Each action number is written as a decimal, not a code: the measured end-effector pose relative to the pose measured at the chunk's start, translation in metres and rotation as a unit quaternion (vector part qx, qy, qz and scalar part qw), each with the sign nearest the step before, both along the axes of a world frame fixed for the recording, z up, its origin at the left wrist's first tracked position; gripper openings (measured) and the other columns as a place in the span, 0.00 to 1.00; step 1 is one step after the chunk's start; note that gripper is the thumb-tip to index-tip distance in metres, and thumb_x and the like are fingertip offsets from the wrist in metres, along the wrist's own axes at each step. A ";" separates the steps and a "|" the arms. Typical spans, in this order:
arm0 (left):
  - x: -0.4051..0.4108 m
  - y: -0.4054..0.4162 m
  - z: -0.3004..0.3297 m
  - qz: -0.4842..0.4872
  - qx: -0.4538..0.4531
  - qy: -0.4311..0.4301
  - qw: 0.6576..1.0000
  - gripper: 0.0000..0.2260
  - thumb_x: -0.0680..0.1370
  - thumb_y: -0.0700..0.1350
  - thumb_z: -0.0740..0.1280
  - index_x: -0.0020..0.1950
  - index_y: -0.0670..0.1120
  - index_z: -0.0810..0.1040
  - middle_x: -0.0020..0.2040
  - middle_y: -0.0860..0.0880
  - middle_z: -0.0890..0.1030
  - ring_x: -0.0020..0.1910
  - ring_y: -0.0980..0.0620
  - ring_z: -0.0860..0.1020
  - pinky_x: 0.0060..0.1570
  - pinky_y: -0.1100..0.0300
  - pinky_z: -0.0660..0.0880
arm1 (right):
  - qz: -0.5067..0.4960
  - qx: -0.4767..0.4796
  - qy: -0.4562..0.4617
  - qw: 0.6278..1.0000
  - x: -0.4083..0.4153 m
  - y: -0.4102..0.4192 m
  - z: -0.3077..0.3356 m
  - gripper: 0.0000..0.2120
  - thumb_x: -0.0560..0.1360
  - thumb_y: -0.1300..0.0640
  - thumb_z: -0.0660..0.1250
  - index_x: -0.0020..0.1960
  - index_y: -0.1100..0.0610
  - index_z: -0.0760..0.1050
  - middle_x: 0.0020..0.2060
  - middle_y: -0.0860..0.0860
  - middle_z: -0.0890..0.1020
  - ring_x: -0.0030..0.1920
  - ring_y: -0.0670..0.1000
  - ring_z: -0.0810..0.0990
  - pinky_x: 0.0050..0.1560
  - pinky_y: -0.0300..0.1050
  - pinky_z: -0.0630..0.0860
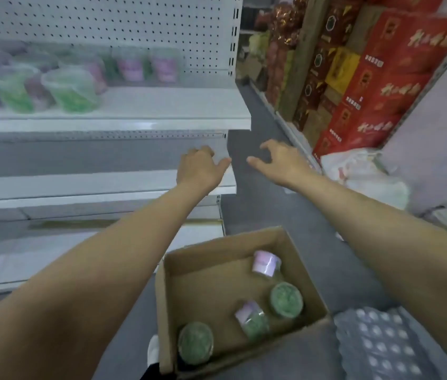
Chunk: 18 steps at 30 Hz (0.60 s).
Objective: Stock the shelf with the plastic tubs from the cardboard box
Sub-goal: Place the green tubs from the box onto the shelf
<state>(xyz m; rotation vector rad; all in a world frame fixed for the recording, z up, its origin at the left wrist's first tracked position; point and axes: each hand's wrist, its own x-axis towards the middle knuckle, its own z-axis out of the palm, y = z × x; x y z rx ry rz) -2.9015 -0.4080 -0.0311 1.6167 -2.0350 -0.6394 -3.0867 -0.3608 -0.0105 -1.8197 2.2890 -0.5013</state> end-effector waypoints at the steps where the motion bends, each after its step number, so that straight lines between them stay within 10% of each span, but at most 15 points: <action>1: -0.004 0.004 -0.019 -0.007 0.017 -0.006 1.000 0.26 0.77 0.62 0.62 0.66 0.46 0.74 0.64 0.42 0.74 0.64 0.41 0.70 0.62 0.49 0.69 | -0.007 0.018 -0.006 1.000 -0.003 0.005 -0.019 0.32 0.76 0.34 0.62 0.72 0.55 0.68 0.69 0.56 0.73 0.68 0.57 0.72 0.64 0.52 0.72; 11: 0.015 0.065 -0.226 -0.114 0.297 -0.065 0.946 0.20 0.80 0.55 0.63 0.63 0.42 0.77 0.50 0.47 0.80 0.50 0.51 0.78 0.59 0.55 0.71 | -0.050 0.268 -0.135 0.953 0.007 0.070 -0.228 0.29 0.77 0.38 0.63 0.68 0.57 0.72 0.66 0.54 0.77 0.65 0.57 0.75 0.60 0.46 0.70; 18: 0.047 0.090 -0.342 -0.159 0.444 -0.160 0.867 0.21 0.80 0.57 0.61 0.67 0.45 0.75 0.68 0.44 0.75 0.66 0.45 0.72 0.65 0.52 0.68 | -0.150 0.403 -0.245 0.869 0.010 0.117 -0.344 0.26 0.80 0.41 0.61 0.70 0.57 0.71 0.63 0.58 0.77 0.65 0.62 0.75 0.62 0.49 0.69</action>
